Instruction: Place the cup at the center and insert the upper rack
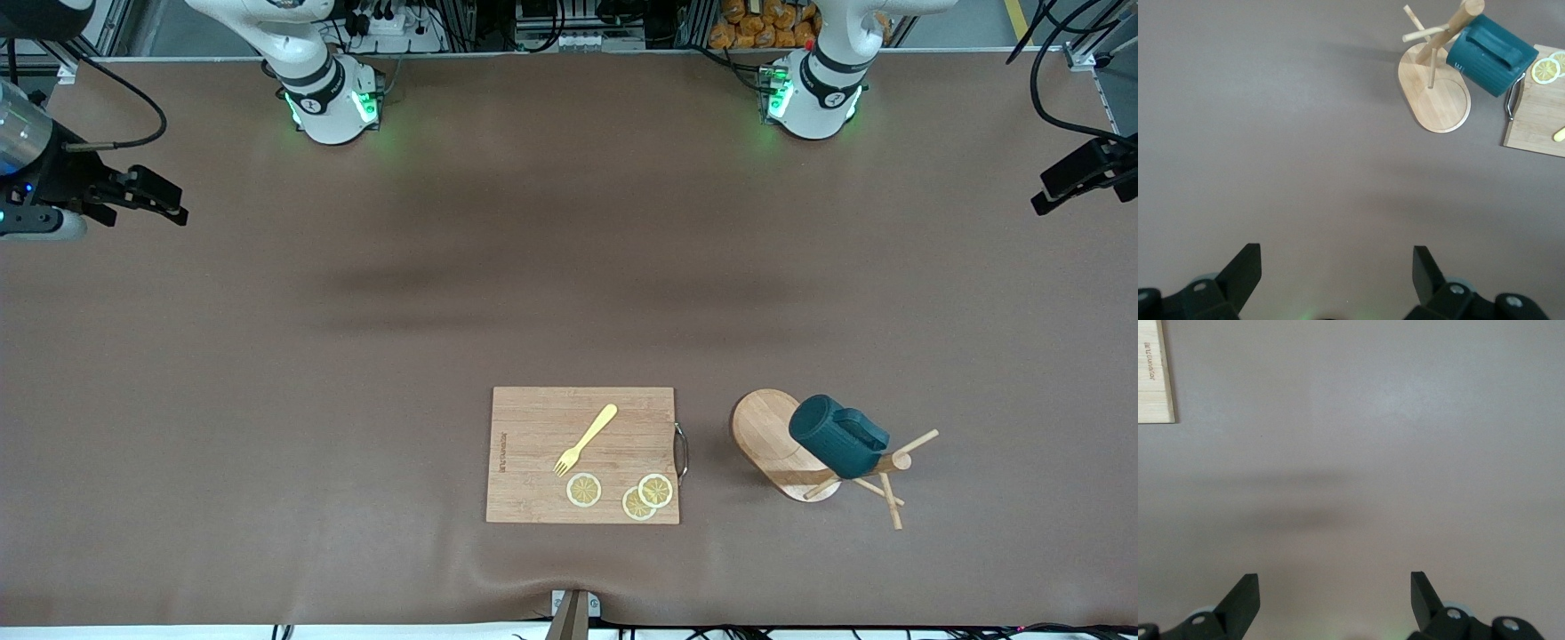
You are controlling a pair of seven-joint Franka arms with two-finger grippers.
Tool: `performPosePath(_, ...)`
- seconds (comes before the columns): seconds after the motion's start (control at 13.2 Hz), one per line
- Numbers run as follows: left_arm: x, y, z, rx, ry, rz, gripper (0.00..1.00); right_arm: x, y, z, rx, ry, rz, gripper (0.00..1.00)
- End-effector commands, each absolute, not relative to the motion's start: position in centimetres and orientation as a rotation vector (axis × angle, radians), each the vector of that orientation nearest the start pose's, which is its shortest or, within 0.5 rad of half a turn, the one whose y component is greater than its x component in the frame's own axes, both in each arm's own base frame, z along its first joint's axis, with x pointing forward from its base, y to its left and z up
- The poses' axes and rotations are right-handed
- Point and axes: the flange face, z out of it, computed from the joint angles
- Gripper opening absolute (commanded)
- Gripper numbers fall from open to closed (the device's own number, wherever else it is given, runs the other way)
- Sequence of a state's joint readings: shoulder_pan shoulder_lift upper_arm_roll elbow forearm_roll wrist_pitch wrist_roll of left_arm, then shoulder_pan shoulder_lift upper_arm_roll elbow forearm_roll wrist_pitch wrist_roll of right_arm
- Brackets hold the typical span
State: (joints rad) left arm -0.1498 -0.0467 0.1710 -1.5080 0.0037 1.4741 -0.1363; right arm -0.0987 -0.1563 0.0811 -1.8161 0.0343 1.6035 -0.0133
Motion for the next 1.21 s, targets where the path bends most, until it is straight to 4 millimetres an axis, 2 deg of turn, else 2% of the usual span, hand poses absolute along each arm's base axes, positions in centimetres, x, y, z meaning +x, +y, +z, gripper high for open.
performPosePath(0.0, 51.8, 0.9, 67.3, -3.153, -0.205, -0.028, 1.00, 48.9, -0.4, 61.2, -3.130, -0.026, 0.066, 1.00)
performPosePath(0.3, 51.1, 0.6, 66.9, -3.150, -0.193, -0.011, 1.00, 48.9, -0.4, 61.2, -3.130, -0.029, 0.063, 1.00)
performPosePath(0.68, 50.5, -1.9, 66.5, -3.143, -0.113, 0.033, 1.00, 49.0, -0.2, 60.9, -3.130, -0.031, 0.061, 1.00)
performPosePath(0.98, 50.1, -5.0, 66.4, -3.097, -0.022, 0.040, 1.00, 49.0, -0.3, 61.0, -3.127, -0.026, 0.054, 1.00)
performPosePath(1.14, 50.4, -4.9, 66.3, -3.095, -0.028, 0.044, 1.00, 49.0, 0.0, 61.1, -3.128, -0.035, 0.046, 1.00)
